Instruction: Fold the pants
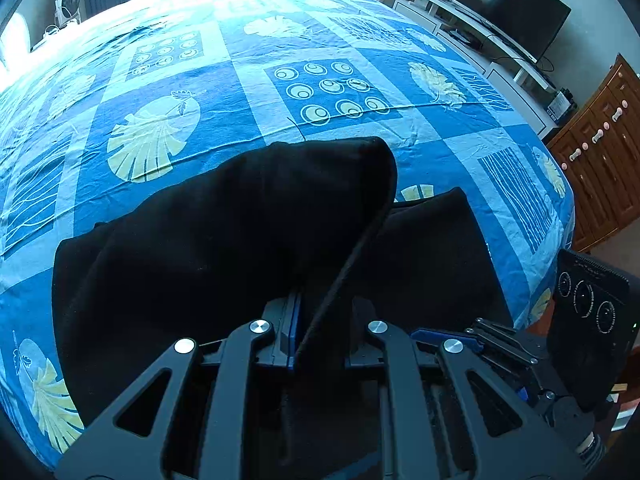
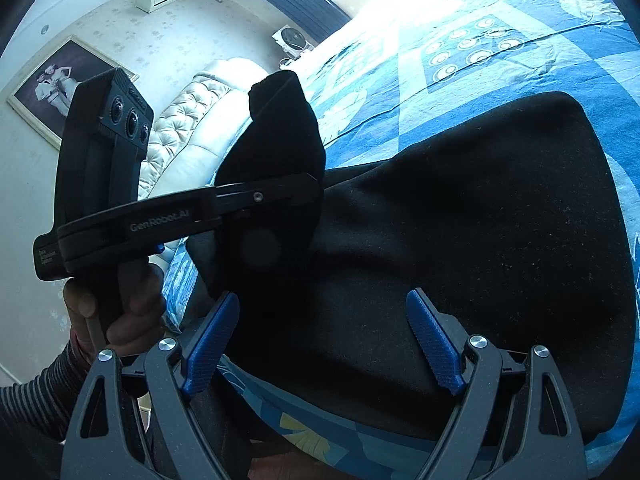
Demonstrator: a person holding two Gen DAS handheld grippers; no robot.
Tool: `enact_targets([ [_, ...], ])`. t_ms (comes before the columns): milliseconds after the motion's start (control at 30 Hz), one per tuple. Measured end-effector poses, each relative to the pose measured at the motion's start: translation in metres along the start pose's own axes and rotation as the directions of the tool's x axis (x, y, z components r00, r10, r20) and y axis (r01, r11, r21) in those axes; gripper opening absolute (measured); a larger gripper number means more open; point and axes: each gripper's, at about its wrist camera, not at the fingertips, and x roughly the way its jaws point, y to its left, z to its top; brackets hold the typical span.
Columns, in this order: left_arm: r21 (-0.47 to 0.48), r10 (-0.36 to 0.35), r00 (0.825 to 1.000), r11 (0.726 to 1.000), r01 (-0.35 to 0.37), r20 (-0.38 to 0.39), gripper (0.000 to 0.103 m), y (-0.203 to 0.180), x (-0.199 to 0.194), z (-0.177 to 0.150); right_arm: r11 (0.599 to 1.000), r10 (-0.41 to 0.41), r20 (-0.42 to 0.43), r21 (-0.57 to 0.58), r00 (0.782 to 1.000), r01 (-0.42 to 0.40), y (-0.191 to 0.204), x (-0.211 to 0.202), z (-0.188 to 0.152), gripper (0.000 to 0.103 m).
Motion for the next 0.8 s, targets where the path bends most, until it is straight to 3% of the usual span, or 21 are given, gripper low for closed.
enact_targets([
  [433, 0.086, 0.103, 0.995, 0.991, -0.104, 0.016, 0.016, -0.018, 0.019, -0.010, 0.999, 0.021, 0.000, -0.026, 1.000, -0.021, -0.004, -0.002, -0.005, 0.085],
  [600, 0.113, 0.097, 0.994, 0.988, -0.101, 0.042, 0.021, -0.027, 0.011, -0.006, 0.999, 0.030, -0.002, -0.030, 1.000, -0.030, -0.005, -0.002, -0.006, 0.085],
  [767, 0.127, 0.034, 0.992, 0.991, -0.050, 0.123, 0.029, -0.032, -0.022, 0.002, 0.999, 0.035, -0.004, -0.039, 0.999, -0.035, -0.007, -0.005, -0.009, 0.085],
  [800, 0.125, 0.018, 0.988, 0.991, -0.037, 0.152, 0.034, -0.033, -0.033, 0.003, 0.999, 0.036, -0.004, -0.040, 0.999, -0.036, -0.008, -0.005, -0.010, 0.085],
])
